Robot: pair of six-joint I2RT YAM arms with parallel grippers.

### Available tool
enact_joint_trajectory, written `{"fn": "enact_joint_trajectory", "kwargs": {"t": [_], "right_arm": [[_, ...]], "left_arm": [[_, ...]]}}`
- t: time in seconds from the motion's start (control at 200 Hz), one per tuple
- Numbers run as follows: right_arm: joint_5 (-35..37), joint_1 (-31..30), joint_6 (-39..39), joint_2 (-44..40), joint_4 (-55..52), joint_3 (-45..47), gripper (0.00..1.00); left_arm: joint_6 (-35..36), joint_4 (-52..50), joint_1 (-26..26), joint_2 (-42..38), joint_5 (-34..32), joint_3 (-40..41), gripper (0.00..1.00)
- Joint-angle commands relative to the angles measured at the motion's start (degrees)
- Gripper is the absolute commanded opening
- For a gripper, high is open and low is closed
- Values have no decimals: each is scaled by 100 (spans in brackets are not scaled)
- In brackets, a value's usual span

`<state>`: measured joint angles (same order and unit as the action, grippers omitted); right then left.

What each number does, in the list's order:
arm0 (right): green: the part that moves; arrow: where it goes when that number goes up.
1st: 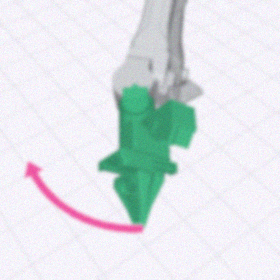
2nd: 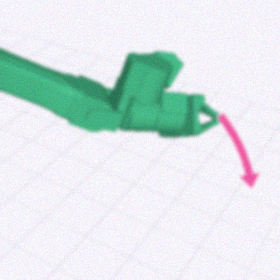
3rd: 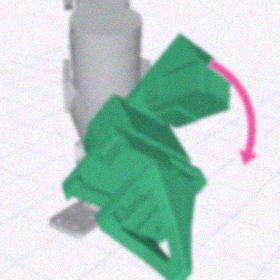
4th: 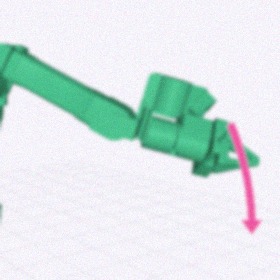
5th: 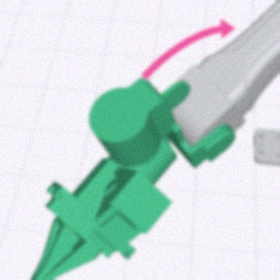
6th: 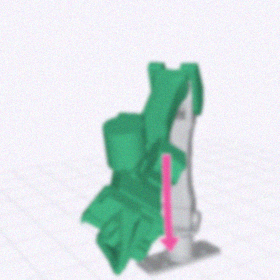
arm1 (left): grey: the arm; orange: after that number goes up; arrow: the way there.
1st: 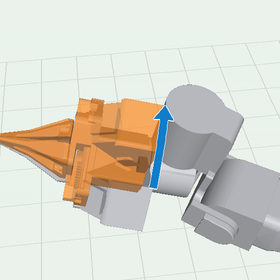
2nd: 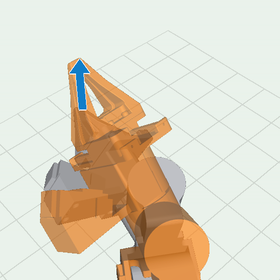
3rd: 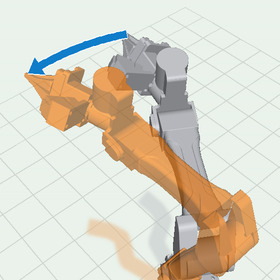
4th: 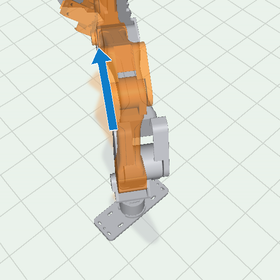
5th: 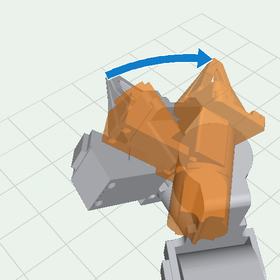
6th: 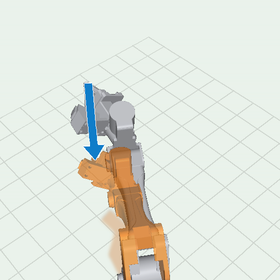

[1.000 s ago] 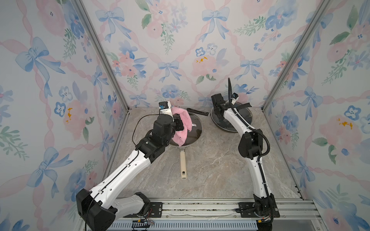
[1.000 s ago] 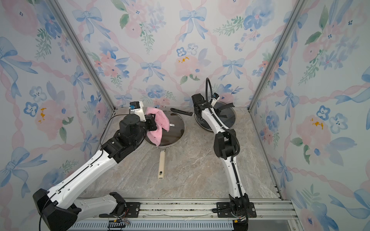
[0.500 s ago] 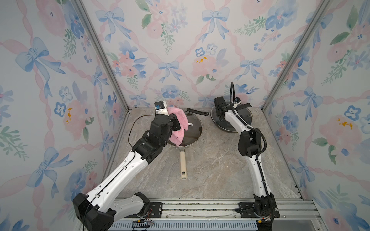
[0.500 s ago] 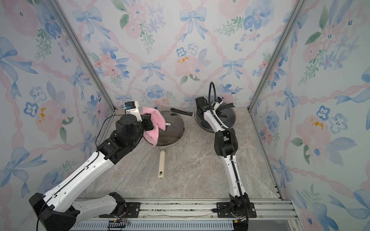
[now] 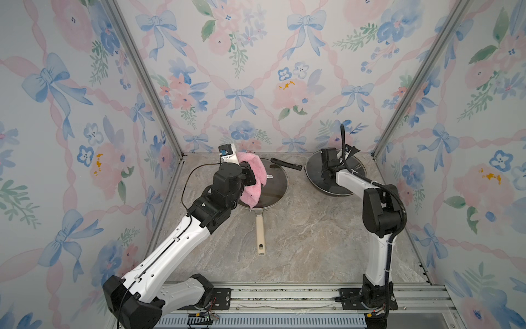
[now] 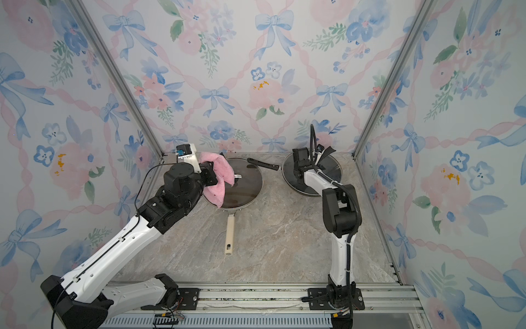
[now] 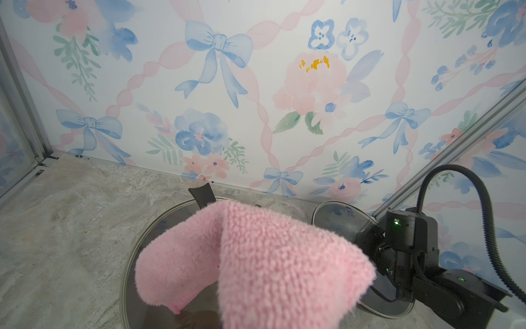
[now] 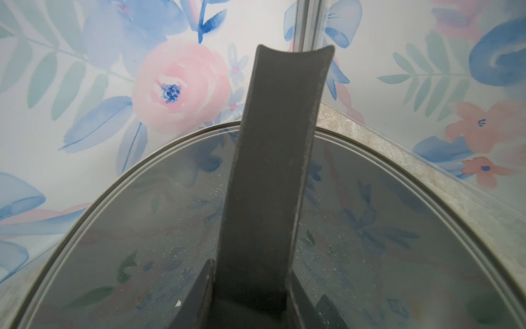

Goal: Wipe the pot lid with a cloth
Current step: Move the cooking pot to the center of the board, then pick up the pot lid from the cooking pot.

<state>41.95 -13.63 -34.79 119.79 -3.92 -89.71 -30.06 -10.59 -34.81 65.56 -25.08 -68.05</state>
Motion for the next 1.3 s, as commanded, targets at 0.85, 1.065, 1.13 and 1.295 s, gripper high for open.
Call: {"fn": "enact_joint_trajectory", "kwargs": {"t": [0.85, 1.065, 1.13, 1.295], "right_arm": [[-2716, 444, 2067, -1144, 901, 1747, 68], [-2517, 433, 1556, -981, 1031, 1817, 39], [-2467, 440, 1437, -945, 1049, 1840, 25], [-2004, 442, 1095, -1308, 1365, 2032, 8]], "left_arm": [[-127, -14, 38, -314, 245, 266, 0], [-215, -15, 18, -448, 153, 350, 0], [-211, -18, 1, -488, 137, 361, 0], [-212, -16, -9, -540, 133, 389, 0]]}}
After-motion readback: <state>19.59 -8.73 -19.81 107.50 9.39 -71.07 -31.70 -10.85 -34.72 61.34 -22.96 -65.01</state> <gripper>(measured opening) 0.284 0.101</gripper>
